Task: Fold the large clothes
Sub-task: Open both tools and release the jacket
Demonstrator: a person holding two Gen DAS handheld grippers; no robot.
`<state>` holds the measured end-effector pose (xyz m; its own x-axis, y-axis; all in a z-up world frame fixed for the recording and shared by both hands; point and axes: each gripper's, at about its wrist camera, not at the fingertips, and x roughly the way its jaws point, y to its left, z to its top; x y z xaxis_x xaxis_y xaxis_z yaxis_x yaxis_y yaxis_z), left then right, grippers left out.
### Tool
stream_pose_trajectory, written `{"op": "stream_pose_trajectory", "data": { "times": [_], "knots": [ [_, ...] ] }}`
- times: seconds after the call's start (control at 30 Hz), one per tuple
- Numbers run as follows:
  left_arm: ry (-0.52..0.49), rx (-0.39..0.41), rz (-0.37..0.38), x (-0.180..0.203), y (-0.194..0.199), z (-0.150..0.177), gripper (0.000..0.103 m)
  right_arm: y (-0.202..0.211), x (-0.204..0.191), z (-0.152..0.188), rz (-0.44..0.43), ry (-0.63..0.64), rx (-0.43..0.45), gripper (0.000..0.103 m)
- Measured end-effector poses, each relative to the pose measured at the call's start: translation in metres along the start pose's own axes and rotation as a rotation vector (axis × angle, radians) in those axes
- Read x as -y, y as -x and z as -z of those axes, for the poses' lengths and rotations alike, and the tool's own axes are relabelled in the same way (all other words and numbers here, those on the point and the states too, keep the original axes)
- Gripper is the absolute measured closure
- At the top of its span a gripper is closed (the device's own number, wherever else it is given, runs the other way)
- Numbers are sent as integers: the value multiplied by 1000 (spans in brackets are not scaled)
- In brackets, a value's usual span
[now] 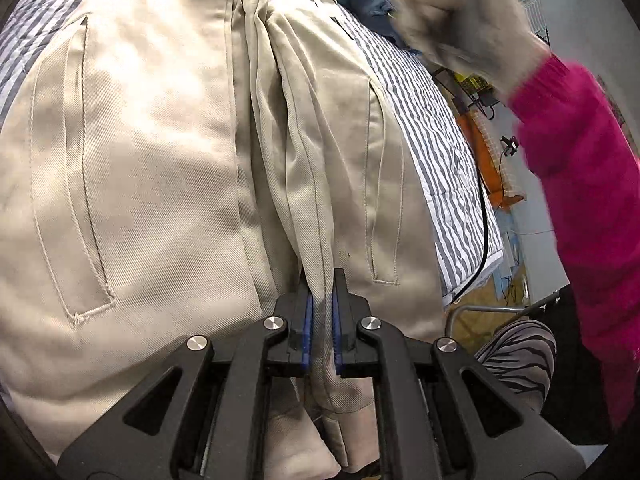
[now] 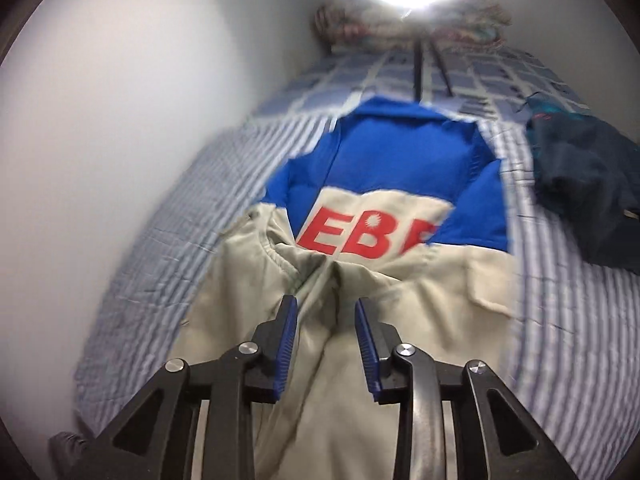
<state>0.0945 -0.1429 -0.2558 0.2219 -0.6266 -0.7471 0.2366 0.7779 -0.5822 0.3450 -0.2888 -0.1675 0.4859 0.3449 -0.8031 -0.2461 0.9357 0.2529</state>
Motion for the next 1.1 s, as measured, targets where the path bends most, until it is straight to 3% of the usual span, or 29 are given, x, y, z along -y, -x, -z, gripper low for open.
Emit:
{"op": "stream_pose_trajectory", "data": {
  "times": [0.13,0.23,0.53,0.63,0.77,0.83,0.9,1.1],
  "knots": [
    [-1,9,-7,2,8,4,98,34,-5,31,0,43,-20,77],
    [2,24,-1,3,22,9,97,38,-18,60,3,88,-52,80],
    [-3,124,-43,-10,91,30,97,-48,-42,96,-14,68,-190,83],
    [25,141,-65,-19,101,34,97,-52,-49,95,2,66,-179,82],
    [22,158,-91,-29,115,35,96,-3,-38,96,-60,7,-120,81],
    [19,162,-100,-35,121,39,86,31,-33,107,-80,-3,-89,81],
    [24,166,-102,-41,125,43,77,70,-28,129,-90,-2,-74,81],
    [33,126,-91,-52,116,50,77,114,-26,197,-85,-9,-133,78]
  ]
}}
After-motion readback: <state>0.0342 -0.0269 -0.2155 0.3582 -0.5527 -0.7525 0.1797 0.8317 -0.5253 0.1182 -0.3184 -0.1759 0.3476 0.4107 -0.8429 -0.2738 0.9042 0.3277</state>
